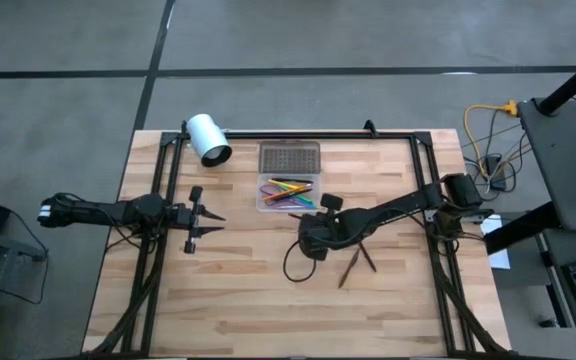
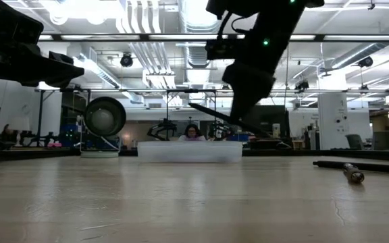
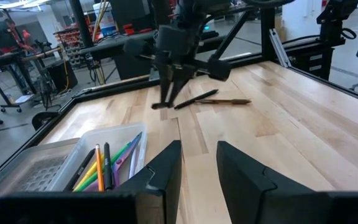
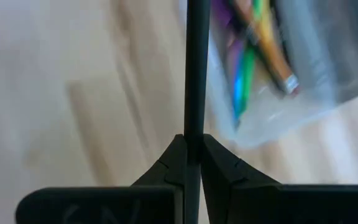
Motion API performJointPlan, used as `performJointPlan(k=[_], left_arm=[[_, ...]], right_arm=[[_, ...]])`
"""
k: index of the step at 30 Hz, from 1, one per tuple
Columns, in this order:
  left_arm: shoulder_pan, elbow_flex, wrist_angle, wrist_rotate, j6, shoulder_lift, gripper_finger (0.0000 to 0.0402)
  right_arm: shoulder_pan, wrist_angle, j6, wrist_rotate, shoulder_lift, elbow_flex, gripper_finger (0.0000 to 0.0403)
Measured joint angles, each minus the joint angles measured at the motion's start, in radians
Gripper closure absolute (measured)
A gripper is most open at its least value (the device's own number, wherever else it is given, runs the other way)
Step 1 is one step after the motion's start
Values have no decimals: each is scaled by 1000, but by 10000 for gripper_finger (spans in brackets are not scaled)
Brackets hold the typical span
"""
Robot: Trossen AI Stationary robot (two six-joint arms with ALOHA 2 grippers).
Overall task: Pick & place school supplies into a supply box
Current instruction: Put the black pen into the supply box
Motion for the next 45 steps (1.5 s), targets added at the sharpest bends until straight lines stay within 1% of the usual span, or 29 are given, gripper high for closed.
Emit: performJointPlan(k=[3,9,16,22,26,32,36,41,45], left_arm=[[0,0,0,0,0,0,315],[0,0,0,0,0,2,315],[0,0,0,0,0,5,315],[0,0,0,0,0,5,315],[0,0,0,0,0,5,315],[0,0,0,0,0,5,315],[0,0,0,0,0,5,315],[0,0,0,0,0,6,315],[0,0,0,0,0,6,315]], right_arm=[[0,72,-61,91,14,0,390],[0,173,-183,176,67,-1,390],[0,178,-292,377,131,30,390],[-5,214,-361,458,149,61,390],[-12,269,-434,480,144,60,390],[-41,333,-514,477,142,60,390],[-71,334,-523,474,141,60,390],[-109,334,-523,421,141,58,390],[-126,335,-523,417,141,58,390]])
